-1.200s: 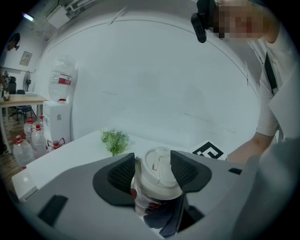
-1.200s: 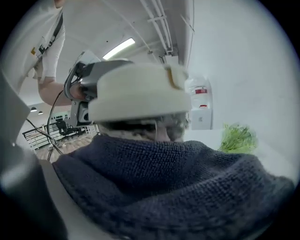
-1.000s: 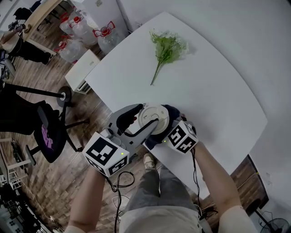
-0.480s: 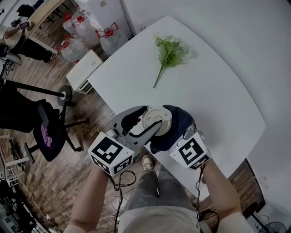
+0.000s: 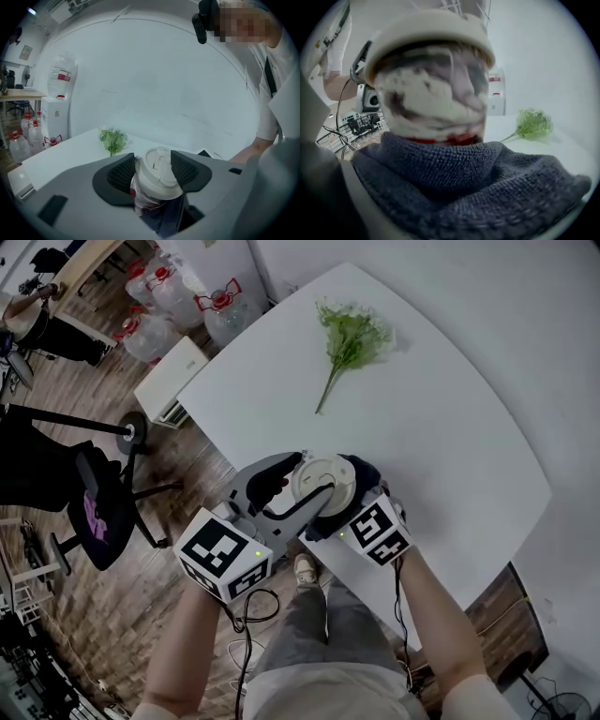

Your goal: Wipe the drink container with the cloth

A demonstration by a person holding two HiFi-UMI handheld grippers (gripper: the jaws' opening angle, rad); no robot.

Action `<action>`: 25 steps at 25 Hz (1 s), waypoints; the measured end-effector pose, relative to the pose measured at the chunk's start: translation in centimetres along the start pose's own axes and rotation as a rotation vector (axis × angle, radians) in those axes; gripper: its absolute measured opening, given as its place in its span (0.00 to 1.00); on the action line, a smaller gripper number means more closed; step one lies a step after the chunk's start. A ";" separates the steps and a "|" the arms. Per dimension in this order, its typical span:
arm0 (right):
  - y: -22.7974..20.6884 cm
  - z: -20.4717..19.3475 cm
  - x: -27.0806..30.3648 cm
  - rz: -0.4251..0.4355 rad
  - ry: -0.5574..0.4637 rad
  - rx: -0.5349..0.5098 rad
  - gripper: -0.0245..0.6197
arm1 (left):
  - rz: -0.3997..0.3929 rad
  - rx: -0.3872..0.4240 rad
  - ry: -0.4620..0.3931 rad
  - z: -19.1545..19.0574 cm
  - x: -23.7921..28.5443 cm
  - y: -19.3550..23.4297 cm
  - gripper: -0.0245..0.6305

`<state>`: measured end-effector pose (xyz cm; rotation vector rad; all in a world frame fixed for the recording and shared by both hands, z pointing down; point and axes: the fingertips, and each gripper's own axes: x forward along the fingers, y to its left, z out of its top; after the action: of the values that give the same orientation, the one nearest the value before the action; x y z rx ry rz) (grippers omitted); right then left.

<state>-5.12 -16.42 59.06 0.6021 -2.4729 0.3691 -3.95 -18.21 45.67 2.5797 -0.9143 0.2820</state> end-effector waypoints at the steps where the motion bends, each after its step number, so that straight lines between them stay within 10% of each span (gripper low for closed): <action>1: -0.1 -0.9 0.4 0.000 0.034 0.023 0.66 | 0.002 -0.003 -0.001 0.0 0.0 0.0 0.43; 25: 0.6 3.6 -1.9 -0.008 -0.132 0.016 0.68 | 0.011 0.005 -0.045 0.0 -0.3 0.1 0.43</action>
<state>-5.65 -16.67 54.98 0.6616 -2.5947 0.3568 -4.24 -18.08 45.63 2.5964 -0.9446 0.2301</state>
